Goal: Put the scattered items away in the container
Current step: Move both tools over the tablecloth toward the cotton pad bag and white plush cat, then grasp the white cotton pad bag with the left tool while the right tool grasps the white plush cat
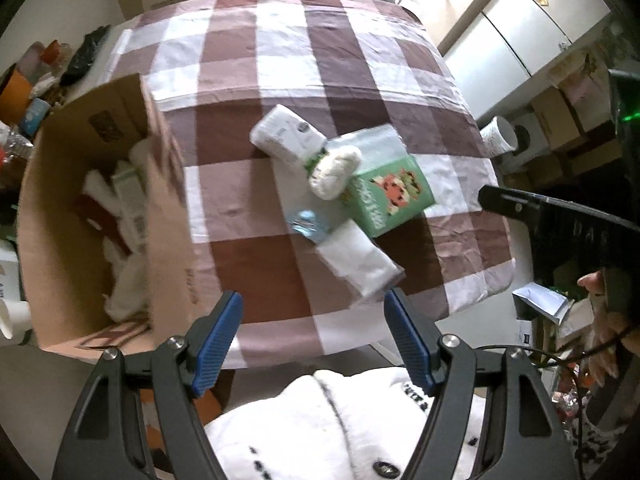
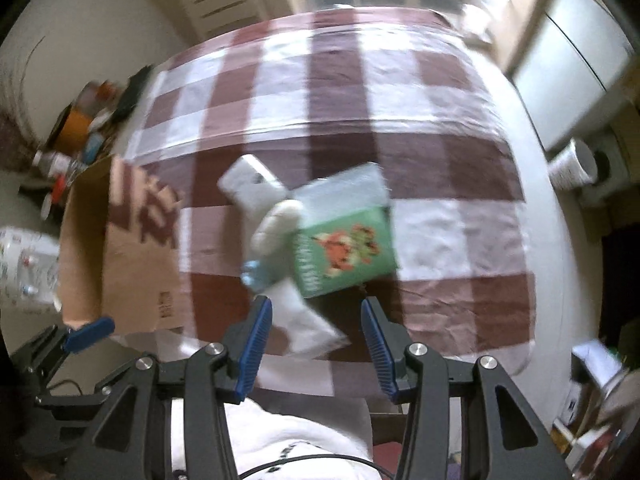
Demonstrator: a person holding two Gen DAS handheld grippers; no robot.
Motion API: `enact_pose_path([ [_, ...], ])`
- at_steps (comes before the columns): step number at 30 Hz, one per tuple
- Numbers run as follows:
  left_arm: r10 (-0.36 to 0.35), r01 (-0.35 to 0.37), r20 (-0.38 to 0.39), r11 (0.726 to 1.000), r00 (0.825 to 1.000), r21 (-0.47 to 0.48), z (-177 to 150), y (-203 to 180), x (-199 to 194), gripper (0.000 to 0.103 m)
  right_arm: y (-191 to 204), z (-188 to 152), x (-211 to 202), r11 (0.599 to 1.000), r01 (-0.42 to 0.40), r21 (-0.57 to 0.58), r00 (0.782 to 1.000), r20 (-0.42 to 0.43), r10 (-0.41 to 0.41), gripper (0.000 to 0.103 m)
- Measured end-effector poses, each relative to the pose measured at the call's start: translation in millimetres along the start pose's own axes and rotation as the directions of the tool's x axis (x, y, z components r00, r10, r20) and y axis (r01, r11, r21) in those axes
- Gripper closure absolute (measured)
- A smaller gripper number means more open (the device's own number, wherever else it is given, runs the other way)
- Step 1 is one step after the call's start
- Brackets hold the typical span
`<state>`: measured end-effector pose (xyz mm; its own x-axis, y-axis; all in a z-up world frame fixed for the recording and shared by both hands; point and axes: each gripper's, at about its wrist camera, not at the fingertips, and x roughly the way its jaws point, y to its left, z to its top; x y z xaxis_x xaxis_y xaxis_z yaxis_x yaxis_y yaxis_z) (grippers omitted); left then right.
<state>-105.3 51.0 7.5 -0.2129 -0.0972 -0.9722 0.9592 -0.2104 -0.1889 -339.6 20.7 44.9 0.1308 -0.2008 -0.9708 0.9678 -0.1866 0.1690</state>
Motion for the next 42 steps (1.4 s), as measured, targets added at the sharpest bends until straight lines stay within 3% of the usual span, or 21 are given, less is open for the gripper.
enact_pose_path([
  [6, -0.056, 0.056, -0.019, 0.998, 0.998, -0.011, -1, -24, 19, 0.029, -42, -11, 13, 0.997, -0.001, 0.082, 1.000, -0.010, 0.002, 0.055],
  [12, -0.144, 0.138, -0.064, 0.986, 0.988, -0.093, 4, -37, 59, 0.029, -63, -24, 37, 0.991, -0.027, 0.132, 0.998, -0.058, 0.035, 0.055],
  [20, -0.052, 0.033, -0.091, 0.980, 0.995, -0.196, 11, -29, 142, 0.029, -70, -23, 63, 0.994, -0.038, 0.101, 0.996, -0.081, 0.046, 0.055],
  [25, 0.013, -0.031, -0.094, 0.980, 0.995, -0.195, 10, -27, 182, 0.029, -54, 2, 73, 0.998, -0.068, 0.012, 0.996, -0.048, 0.069, 0.055],
  [27, -0.003, -0.016, -0.092, 0.978, 0.996, -0.207, 7, -25, 189, 0.028, -44, 14, 81, 0.995, -0.096, -0.019, 0.994, -0.053, 0.095, 0.055],
  [31, 0.023, -0.036, -0.072, 0.981, 0.997, -0.189, -1, -22, 191, 0.022, -18, 40, 105, 0.979, -0.197, -0.054, 0.977, -0.100, 0.191, 0.055],
  [35, 0.039, -0.049, -0.055, 0.979, 0.998, -0.200, -11, -10, 188, 0.022, 17, 61, 138, 0.961, -0.266, -0.074, 0.953, -0.170, 0.251, 0.055],
  [39, 0.020, -0.030, -0.043, 0.972, 0.999, -0.233, -18, 6, 187, 0.022, 40, 71, 167, 0.966, -0.244, -0.085, 0.951, -0.218, 0.220, 0.055],
  [42, 0.012, -0.018, -0.026, 0.971, 1.000, -0.238, -22, 13, 186, 0.022, 51, 75, 175, 0.974, -0.197, -0.114, 0.964, -0.201, 0.171, 0.055],
])
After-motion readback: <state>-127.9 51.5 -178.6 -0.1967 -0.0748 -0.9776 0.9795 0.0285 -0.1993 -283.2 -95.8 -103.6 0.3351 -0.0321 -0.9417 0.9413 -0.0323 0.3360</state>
